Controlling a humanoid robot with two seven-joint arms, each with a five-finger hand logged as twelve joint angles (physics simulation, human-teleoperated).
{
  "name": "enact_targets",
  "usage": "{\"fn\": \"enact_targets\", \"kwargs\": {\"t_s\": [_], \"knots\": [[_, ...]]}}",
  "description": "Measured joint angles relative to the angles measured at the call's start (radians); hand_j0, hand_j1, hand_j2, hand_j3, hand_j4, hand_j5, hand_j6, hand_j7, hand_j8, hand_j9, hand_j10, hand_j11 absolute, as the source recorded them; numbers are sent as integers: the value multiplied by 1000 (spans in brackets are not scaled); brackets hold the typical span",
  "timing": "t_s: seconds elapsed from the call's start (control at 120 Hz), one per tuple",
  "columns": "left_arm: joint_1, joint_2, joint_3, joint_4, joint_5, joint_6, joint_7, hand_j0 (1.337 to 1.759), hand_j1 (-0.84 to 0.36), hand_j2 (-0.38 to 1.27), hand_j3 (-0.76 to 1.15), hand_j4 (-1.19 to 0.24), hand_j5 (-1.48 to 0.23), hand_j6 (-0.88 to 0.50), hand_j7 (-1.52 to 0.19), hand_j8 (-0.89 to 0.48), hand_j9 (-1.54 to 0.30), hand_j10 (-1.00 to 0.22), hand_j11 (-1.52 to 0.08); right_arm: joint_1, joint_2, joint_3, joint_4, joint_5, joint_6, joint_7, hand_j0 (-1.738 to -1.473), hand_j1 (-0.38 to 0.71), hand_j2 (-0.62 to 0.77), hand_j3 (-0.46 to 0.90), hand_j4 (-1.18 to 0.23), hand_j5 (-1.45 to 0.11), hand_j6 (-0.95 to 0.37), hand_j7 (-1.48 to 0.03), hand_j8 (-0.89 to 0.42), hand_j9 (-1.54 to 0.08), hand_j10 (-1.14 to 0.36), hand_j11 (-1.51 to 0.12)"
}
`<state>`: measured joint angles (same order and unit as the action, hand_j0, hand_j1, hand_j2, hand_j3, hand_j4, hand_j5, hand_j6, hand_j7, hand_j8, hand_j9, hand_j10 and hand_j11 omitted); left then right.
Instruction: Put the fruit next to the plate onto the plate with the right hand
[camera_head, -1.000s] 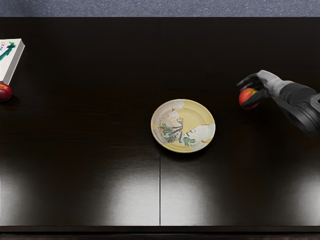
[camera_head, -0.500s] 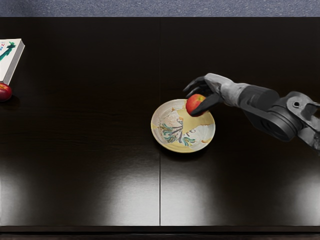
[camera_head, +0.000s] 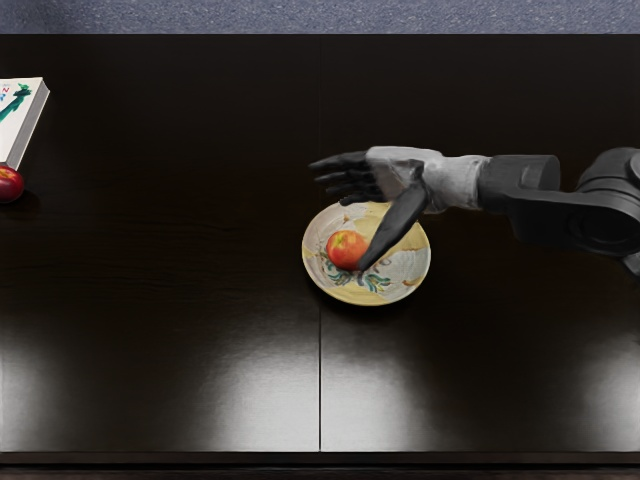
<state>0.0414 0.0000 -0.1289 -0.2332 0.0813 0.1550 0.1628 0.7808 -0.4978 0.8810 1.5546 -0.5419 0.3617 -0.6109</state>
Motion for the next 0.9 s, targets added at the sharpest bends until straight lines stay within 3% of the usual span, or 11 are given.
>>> {"fn": "enact_targets", "kwargs": {"t_s": [0.108,0.2,0.325,0.492,0.9], "knots": [[0,0,0,0,0,0,0,1658,341,1,0,-7,-9,-7,-9,-7,-9,-7,-9,-65,-47,141,-2,188,159,0,-1658,-252,17,0,-85,-115,-86,-112,-68,-112,-70,-111],[0,0,0,0,0,0,0,1658,341,1,0,-7,-9,-7,-9,-7,-9,-7,-9,-169,-88,242,-4,301,212,0,-1658,-278,9,0,-62,-84,-63,-82,-52,-82,-53,-81],[-1,0,0,0,0,0,0,1658,341,1,0,-7,-9,-7,-9,-7,-9,-7,-9,-348,-108,406,-22,358,238,0,-1658,-299,3,0,-43,-58,-44,-57,-37,-57,-38,-56],[-8,0,0,0,0,0,0,1658,341,1,0,-7,-9,-7,-9,-7,-9,-7,-9,-521,-114,582,-76,377,247,0,-1658,-314,0,0,-30,-40,-30,-40,-27,-40,-28,-40],[-8,0,0,0,0,0,0,1658,341,1,0,-7,-9,-7,-9,-7,-9,-7,-9,-641,-105,765,-155,383,249,0,-1658,-324,-3,0,-21,-28,-20,-28,-20,-28,-21,-28]]}}
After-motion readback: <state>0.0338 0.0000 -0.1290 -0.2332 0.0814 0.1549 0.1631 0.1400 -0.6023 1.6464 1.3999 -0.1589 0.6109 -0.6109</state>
